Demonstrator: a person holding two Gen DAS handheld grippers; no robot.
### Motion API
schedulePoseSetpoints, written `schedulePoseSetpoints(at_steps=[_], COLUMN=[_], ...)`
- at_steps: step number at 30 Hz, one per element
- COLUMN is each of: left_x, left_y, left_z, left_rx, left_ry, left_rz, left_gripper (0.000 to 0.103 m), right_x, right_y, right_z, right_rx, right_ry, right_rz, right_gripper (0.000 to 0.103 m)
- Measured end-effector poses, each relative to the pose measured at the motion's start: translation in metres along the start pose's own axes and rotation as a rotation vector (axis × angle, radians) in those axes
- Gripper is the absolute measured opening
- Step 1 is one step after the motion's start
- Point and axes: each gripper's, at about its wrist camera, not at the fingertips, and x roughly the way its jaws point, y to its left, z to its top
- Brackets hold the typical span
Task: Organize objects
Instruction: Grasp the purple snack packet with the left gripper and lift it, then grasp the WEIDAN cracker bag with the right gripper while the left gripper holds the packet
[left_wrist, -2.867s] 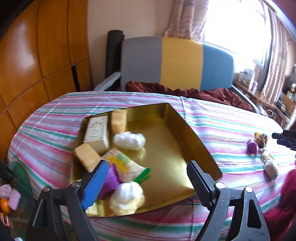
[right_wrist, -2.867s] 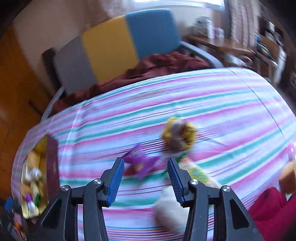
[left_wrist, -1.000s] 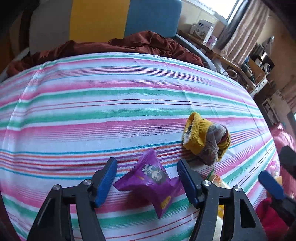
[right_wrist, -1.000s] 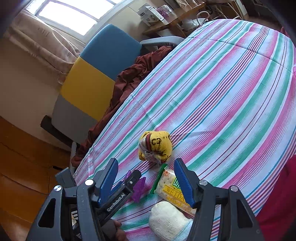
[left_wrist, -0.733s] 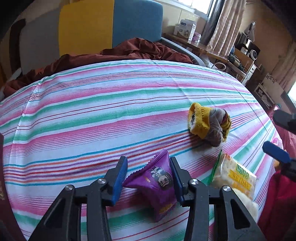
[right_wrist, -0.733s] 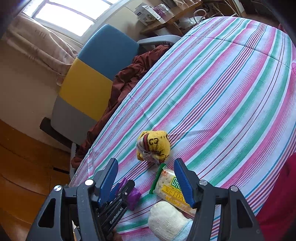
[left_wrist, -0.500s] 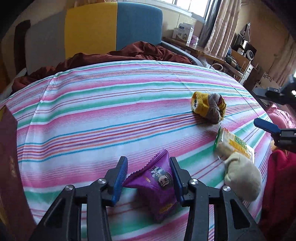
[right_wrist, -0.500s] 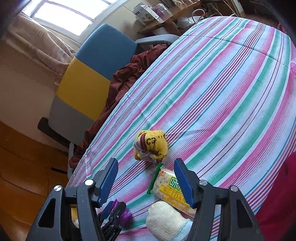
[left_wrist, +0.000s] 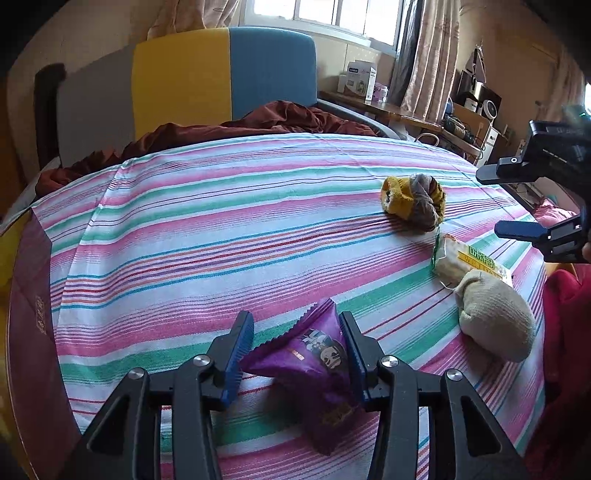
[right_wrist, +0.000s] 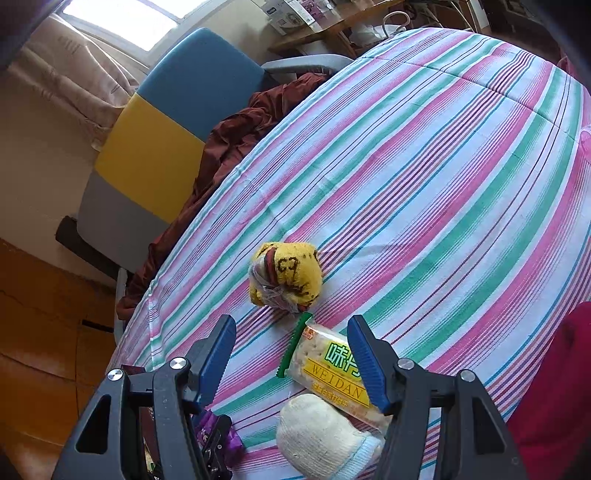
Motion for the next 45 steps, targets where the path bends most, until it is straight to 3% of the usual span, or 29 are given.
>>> schedulePoseSetpoints(at_steps=[7, 11, 14, 16, 20, 24, 27, 30, 35, 38, 39, 45], left_x=[0.001, 0.000, 0.000, 0.000, -0.001, -0.001, -0.001, -0.001, -0.001, 0.000, 0.000, 0.001], left_y=[0.004, 0.008, 0.008, 0.008, 0.010, 0.011, 0.011, 0.011, 0.011, 0.011, 0.011, 0.011], left_z=[-0.002, -0.002, -0.002, -0.002, -0.003, -0.003, -0.003, -0.003, -0.003, -0.003, -0.003, -0.003], left_rx=[-0.016, -0.033, -0.034, -0.035, -0.047, -0.050, -0.049, -0.049, -0.051, -0.051, -0.051, -0.051], left_ry=[-0.009, -0.012, -0.011, -0.011, -0.014, -0.014, -0.014, -0.014, -0.015, -0.014, -0.015, -0.015], left_rz=[-0.021, -0.042, -0.053, -0.055, -0.069, -0.073, -0.073, -0.073, -0.076, -0.076, -0.077, -0.078], left_gripper=[0.047, 0.047, 0.047, 0.047, 0.048, 0.049, 0.049, 0.049, 0.049, 0.049, 0.049, 0.049], right_x=[-0.004, -0.004, 0.002, 0.008, 0.029, 0.025, 0.015, 0.014, 0.045, 0.060, 0.064, 0.078], right_y=[0.003, 0.008, 0.011, 0.014, 0.027, 0.047, 0.056, 0.057, 0.044, 0.037, 0.037, 0.040], right_z=[-0.025, -0.049, -0.063, -0.067, -0.072, -0.063, -0.049, -0.029, -0.013, -0.012, -0.013, -0.031], right_rx=[0.026, -0.012, -0.030, -0.012, 0.058, -0.019, -0.142, -0.298, -0.444, -0.484, -0.491, -0.566], right_ry=[0.094, 0.141, 0.179, 0.199, 0.280, 0.235, 0.208, 0.182, 0.337, 0.374, 0.381, 0.433], right_rz=[-0.051, -0.187, -0.216, -0.196, 0.039, 0.033, -0.056, -0.268, -0.486, -0.566, -0.563, -0.562], right_gripper=[0.064, 0.064, 0.065, 0.065, 0.066, 0.066, 0.066, 0.066, 0.066, 0.067, 0.074, 0.075])
